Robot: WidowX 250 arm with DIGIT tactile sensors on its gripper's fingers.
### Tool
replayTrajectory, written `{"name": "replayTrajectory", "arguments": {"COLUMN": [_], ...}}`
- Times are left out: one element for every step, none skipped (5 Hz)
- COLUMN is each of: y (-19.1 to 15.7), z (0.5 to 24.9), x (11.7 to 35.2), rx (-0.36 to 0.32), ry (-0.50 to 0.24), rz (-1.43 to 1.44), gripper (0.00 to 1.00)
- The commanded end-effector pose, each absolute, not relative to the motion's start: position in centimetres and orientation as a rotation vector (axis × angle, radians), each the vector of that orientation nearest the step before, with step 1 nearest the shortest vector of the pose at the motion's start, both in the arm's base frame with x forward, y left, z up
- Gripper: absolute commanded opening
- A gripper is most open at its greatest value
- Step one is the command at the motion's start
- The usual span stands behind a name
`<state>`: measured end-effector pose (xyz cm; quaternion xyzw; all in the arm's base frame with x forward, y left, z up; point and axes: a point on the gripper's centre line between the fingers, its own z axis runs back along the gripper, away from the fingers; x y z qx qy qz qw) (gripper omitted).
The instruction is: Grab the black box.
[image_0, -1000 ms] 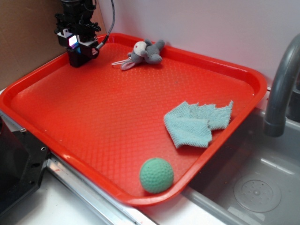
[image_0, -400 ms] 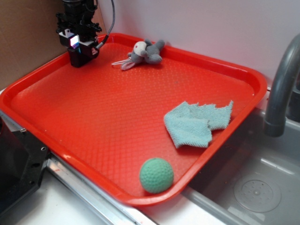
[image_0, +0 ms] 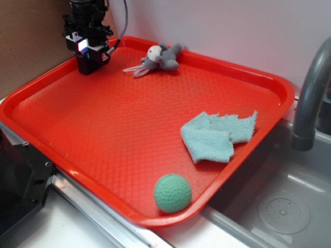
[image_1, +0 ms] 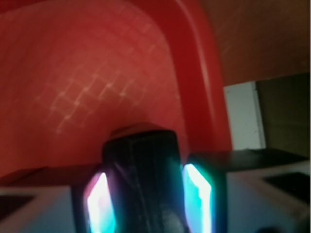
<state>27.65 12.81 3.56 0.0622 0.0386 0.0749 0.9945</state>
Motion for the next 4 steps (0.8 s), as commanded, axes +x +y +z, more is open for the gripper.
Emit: {"name": "replayTrajectory", "arguments": {"y": [4.3,0.6,-1.7,-1.9], "z": [15.2,20.4,23.6,23.3], "x": [24.5,22.4,21.3,21.6], "rx": [-0.013,-0.073,-0.062,-0.051], "ry": [-0.053,-0.081,-0.123,-0.117], "rz": [-0.039,-0.141,-0.217,-0.224], "gripper": [0.0,0.0,0.0,0.0]}}
